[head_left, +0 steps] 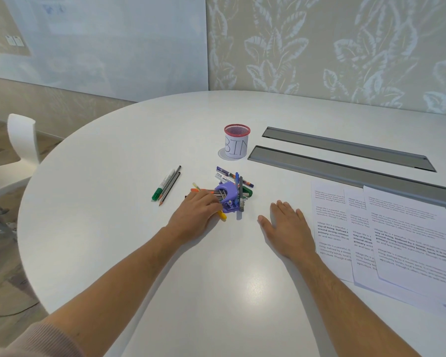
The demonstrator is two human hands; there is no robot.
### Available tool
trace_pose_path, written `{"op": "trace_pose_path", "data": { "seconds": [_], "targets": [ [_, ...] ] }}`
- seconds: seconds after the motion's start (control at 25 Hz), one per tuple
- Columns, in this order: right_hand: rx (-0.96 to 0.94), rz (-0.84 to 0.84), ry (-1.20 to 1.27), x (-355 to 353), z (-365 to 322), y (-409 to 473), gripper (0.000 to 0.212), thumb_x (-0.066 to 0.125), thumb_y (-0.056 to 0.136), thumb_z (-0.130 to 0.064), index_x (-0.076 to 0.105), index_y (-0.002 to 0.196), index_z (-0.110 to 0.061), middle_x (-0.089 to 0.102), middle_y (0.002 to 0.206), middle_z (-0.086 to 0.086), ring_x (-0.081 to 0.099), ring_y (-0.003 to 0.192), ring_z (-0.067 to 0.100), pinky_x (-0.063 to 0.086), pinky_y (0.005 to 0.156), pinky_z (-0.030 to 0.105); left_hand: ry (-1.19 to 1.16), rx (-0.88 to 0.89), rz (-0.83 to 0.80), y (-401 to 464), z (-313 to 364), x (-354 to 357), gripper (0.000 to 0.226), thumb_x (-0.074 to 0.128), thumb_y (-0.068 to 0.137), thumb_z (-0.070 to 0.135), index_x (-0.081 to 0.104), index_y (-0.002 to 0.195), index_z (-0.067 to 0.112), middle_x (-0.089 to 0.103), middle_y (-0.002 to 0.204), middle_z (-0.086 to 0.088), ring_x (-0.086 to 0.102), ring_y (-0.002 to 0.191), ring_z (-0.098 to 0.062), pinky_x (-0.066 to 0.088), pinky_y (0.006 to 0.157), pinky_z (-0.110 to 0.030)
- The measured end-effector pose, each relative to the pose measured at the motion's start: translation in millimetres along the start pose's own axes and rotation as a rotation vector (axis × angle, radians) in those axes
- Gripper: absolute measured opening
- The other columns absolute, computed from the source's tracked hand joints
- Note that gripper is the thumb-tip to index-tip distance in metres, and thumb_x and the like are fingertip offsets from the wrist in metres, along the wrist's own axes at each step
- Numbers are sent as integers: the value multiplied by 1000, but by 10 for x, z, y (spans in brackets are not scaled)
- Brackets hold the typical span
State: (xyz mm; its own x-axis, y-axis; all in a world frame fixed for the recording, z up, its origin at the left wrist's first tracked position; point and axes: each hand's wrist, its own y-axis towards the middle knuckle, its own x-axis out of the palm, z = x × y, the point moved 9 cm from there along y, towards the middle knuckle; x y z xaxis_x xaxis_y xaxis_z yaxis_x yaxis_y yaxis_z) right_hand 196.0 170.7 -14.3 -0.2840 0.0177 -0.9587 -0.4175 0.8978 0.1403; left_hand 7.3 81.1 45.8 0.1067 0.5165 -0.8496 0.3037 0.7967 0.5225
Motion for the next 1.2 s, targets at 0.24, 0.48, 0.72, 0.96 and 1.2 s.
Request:
{"op": "trace_pose_path", "data": {
  "seconds": [0.24, 0.48, 0.72, 0.96, 1.2],
  "targets": [
    [-5, 11, 3, -13, -7, -4, 65, 29, 99, -55, 35, 149, -14, 30, 160, 5, 20, 149, 19, 9, 122, 42, 59, 60, 43, -49, -7, -45, 19, 71, 81, 7, 68, 97, 18, 69, 101, 0, 62, 101, -28, 36, 88, -33],
    [5, 7, 12, 1, 5, 4, 66, 28, 98, -56, 35, 149, -14, 29, 160, 5, 19, 149, 19, 8, 121, 42, -106, -164, 348, -30, -333, -505, 12, 61, 91, 10, 66, 101, 9, 69, 95, -6, 60, 89, -25, 42, 81, -34],
    [5, 12, 3, -7, -5, -3, 66, 29, 99, -55, 34, 149, -14, 29, 160, 5, 19, 149, 19, 8, 121, 41, -366, -772, 313, -97, -1099, -409, 20, 63, 90, 17, 69, 108, 9, 72, 98, -6, 64, 83, -20, 53, 81, -34],
    [7, 13, 1, -8, -4, -2, 66, 28, 99, -56, 33, 150, -14, 28, 161, 5, 18, 150, 18, 8, 122, 41, -221, -978, 20, -143, -1427, -23, 21, 60, 89, 19, 72, 103, 10, 72, 99, -12, 64, 88, -32, 48, 74, -34],
    [12, 19, 8, -6, -1, 0, 66, 28, 98, -56, 33, 150, -15, 29, 161, 3, 18, 149, 17, 7, 122, 40, -111, -951, -108, -160, -1525, 200, 23, 62, 89, 15, 67, 109, 6, 67, 105, -17, 61, 96, -37, 46, 74, -36]
  ]
}}
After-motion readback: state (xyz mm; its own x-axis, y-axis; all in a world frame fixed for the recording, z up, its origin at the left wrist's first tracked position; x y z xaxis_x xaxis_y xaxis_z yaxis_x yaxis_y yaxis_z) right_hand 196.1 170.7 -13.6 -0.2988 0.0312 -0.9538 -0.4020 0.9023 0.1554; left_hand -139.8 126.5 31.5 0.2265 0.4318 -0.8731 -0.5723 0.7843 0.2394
